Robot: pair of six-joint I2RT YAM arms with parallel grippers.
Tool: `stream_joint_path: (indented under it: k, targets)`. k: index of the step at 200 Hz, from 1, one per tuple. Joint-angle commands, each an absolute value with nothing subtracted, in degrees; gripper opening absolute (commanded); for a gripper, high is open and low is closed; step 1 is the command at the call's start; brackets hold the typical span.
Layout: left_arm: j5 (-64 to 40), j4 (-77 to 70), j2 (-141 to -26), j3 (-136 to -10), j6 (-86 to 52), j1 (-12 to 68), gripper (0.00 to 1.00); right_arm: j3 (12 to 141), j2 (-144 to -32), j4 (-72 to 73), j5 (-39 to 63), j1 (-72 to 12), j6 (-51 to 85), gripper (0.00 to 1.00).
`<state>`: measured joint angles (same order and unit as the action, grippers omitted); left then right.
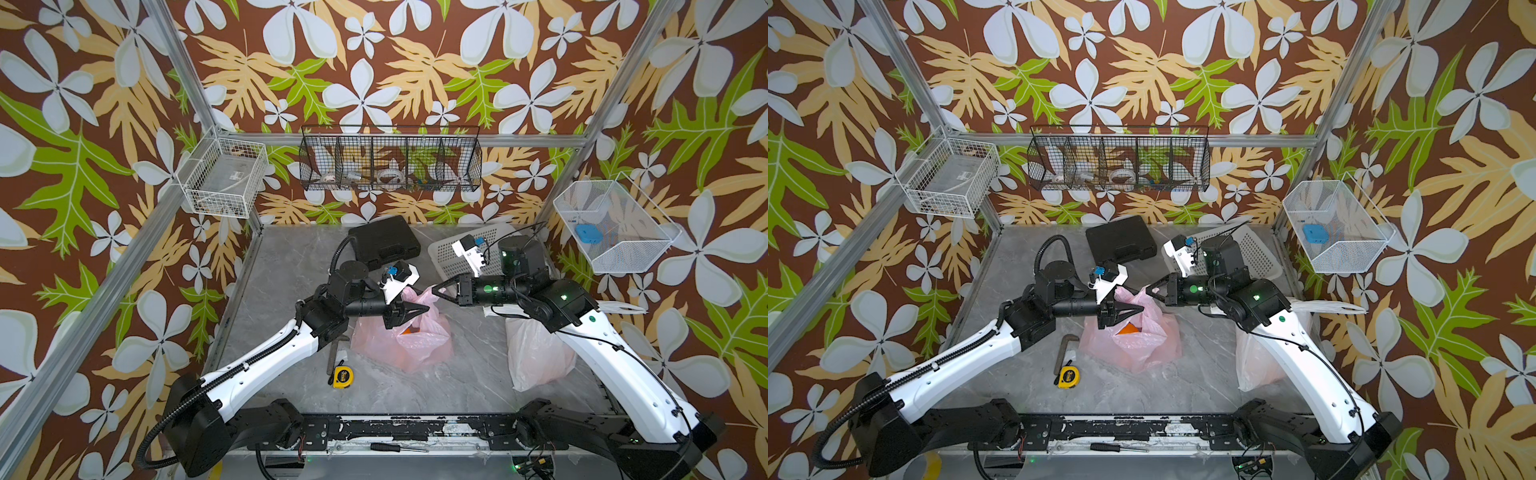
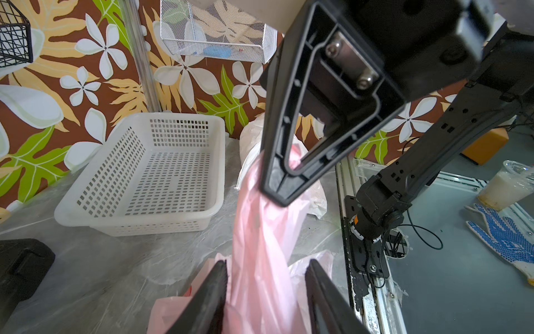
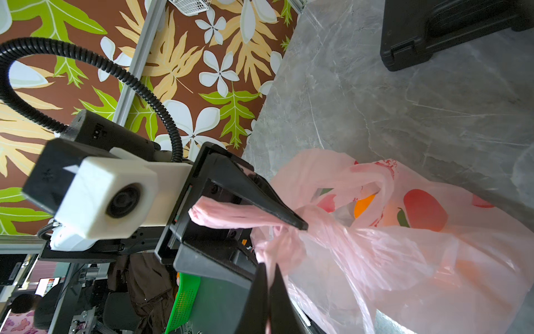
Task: Place the oranges into plastic bags & tie knots
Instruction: Tie the plastic bag at the center of the board.
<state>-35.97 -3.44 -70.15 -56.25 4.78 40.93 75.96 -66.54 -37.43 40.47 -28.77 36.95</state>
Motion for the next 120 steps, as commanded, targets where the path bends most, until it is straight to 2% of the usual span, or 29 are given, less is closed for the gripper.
stream_joint_path:
  k: [1, 81, 100, 120]
  targets:
    - [-33.3, -2.8, -69.9, -56.6, 5.5, 40.9, 0.45, 75.7, -66.6, -36.4, 41.0, -28.8, 36.6, 0.00]
    - [-29.1, -1.3, -68.3, -55.4, 4.1, 40.9, 0.44, 74.6, -66.7, -35.7, 40.9, -28.8, 36.6, 0.00]
    - [-29.4, -0.8, -68.2, -55.5, 4.4, 41.0, 0.41, 74.5, -66.8, -35.5, 40.9, -28.8, 36.6, 0.00]
    - [-30.1, -0.5, -68.1, -55.8, 4.9, 41.0, 0.32, 74.5, -66.8, -35.1, 41.0, -28.7, 36.5, 0.00]
